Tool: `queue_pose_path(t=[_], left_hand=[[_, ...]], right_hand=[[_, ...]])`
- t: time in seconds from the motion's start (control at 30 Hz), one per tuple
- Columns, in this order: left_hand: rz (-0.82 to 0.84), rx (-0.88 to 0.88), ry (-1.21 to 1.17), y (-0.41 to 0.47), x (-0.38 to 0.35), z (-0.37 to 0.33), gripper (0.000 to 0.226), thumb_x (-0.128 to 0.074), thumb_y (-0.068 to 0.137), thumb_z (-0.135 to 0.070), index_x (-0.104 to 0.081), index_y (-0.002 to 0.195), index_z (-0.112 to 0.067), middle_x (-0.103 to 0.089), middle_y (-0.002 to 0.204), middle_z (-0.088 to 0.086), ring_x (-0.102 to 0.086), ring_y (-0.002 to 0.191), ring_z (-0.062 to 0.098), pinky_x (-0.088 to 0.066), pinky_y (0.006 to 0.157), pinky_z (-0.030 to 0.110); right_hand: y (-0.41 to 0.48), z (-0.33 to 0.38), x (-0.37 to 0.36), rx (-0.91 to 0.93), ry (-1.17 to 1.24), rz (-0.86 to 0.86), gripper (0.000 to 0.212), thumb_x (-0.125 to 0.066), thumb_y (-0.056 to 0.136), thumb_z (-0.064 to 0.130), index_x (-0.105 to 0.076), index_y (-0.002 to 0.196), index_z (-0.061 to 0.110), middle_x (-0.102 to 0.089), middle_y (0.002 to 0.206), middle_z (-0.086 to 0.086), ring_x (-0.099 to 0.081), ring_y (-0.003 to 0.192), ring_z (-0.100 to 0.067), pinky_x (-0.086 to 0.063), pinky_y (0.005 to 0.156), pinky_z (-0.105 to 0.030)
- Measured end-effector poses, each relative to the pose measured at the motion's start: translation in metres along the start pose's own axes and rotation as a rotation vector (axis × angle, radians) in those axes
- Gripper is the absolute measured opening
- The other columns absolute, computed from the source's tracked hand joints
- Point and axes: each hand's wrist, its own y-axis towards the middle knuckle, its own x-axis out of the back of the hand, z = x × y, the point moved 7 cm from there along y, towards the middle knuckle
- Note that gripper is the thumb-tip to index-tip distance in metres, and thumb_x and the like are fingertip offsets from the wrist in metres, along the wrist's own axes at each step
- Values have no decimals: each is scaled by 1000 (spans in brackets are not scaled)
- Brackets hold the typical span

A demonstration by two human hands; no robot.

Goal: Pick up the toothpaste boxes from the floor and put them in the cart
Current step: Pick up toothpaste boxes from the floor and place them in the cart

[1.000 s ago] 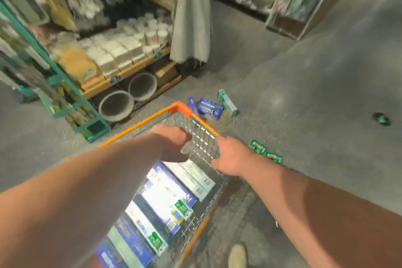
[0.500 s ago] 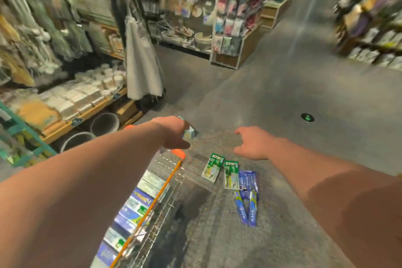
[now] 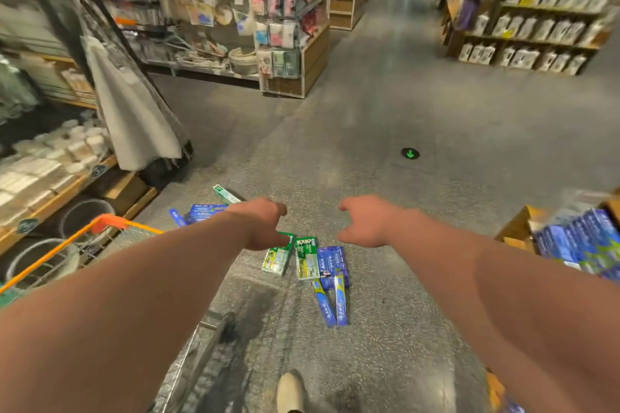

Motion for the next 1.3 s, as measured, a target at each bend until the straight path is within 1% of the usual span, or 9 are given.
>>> queue_pose_path(t=[0.33,0.43,0.6,0.73,0.87,0.93,1.07,1.2,1.3], left_hand=[[66,-37,-67,156,26,26,69,-60,96,-53,-37,154,-23,-58,139,7,-57,124,27,-49,98,38],[70,-70,-66,205,38,32,68,-58,97,-52,-37,155,-22,-56,143,8,-54,128,28,-45,100,38],[71,-72,-54,282,38,51,69,-55,94,-60,-41,151,-26,-58,136,7,-58,119,27,-51,97,42],[109,-40,-86,337,17,68,67,-55,95,-59,-40,151,-24,-54,143,9,-56,123,28,-49,99,42],[149,69,-180,394,-11,92,66,-57,94,-56,-42,150,-22,-54,145,8,-55,126,29,-49,100,41],[164,159,-207,424,-27,104,63,-58,94,-57,-47,145,-24,-56,141,6,-58,123,27,-50,99,42],[219,345,-277,483,-73,125,56,-56,94,-56,-51,139,-23,-61,132,4,-60,115,27,-53,94,41],[260,464,-316,536,-139,149,55,-52,97,-54,-47,141,-21,-62,126,5,-62,108,27,-55,86,40],[300,492,-310,576,-203,172,55,-51,97,-53,-45,143,-23,-60,132,2,-62,111,26,-53,83,37]], right_hand=[[114,-57,22,-86,55,65,63,-65,92,37,-44,145,10,-59,129,-11,-57,116,-28,-49,96,-36],[154,-70,35,-121,90,78,68,-66,91,38,-40,149,13,-56,135,-10,-56,119,-28,-47,95,-34],[225,-92,35,-142,103,136,70,-67,90,37,-37,150,17,-56,136,-10,-56,120,-29,-48,98,-39],[289,-111,25,-98,94,200,70,-68,90,36,-38,150,16,-56,137,-8,-55,120,-27,-48,101,-39],[376,-137,2,-48,116,253,47,-62,97,19,-48,141,13,-62,129,-8,-60,109,-23,-47,84,-28],[428,-154,-10,-58,132,289,37,-59,99,21,-53,135,14,-63,126,-10,-60,102,-20,-45,74,-26],[529,-179,-53,12,138,385,61,-62,93,35,-42,146,15,-51,142,-13,-51,127,-32,-43,103,-39],[599,-193,-124,87,81,487,62,-58,95,35,-37,147,8,-47,146,-13,-47,132,-28,-38,104,-30],[646,-194,-194,120,76,507,70,-61,92,38,-35,150,9,-45,149,-14,-45,134,-30,-41,105,-35]])
